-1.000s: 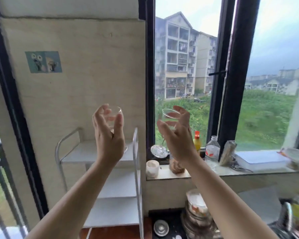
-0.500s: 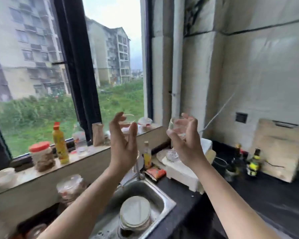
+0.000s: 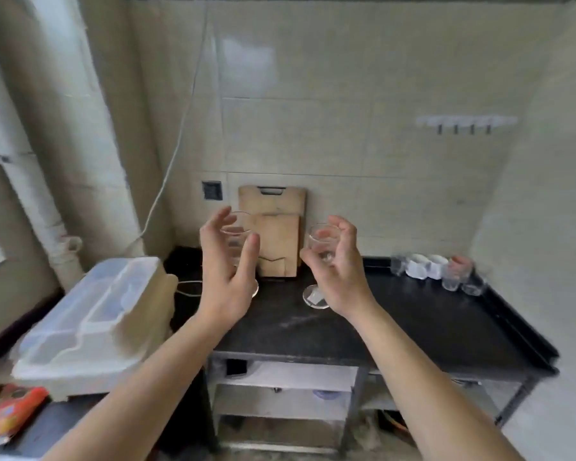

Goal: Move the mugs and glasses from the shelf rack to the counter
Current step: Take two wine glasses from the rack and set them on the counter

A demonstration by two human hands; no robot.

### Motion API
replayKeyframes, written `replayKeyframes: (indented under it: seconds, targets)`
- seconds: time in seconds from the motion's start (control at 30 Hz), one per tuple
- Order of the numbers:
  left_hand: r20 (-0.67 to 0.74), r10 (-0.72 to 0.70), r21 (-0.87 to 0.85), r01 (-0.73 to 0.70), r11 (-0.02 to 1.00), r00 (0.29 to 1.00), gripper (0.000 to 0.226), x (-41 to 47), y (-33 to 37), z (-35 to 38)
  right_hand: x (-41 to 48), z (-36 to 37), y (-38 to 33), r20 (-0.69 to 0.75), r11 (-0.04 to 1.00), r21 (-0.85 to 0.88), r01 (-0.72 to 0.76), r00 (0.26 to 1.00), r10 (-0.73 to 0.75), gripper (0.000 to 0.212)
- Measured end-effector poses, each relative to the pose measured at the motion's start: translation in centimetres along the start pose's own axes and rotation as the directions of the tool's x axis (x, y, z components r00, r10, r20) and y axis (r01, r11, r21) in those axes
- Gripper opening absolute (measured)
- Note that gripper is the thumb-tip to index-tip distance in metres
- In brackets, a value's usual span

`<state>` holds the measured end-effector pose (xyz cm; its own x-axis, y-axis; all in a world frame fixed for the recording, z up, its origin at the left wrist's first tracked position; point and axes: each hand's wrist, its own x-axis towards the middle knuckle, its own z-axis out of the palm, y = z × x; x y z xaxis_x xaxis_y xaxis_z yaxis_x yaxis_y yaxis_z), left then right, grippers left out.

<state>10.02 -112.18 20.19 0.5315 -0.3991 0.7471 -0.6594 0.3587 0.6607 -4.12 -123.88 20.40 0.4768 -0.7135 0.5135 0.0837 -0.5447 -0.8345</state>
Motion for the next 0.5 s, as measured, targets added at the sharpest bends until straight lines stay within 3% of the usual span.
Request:
replayKeyframes:
  seconds: [0.27, 0.5]
  targets:
    - [0.256, 0.001, -0.274, 0.071, 0.959, 0.967, 0.058, 6.3, -4.8, 18.7, 8.2, -12.2, 6.7, -0.262, 0.966, -0.224, -0.130, 0.963, 0.069, 0.061]
    - [0.467, 0.059, -0.401, 0.152, 0.903, 0.882, 0.048, 6.8, -5.5, 32.6, 9.0, -23.3, 10.3, -0.520, 0.913, -0.290, -0.287, 0.848, 0.101, 0.068]
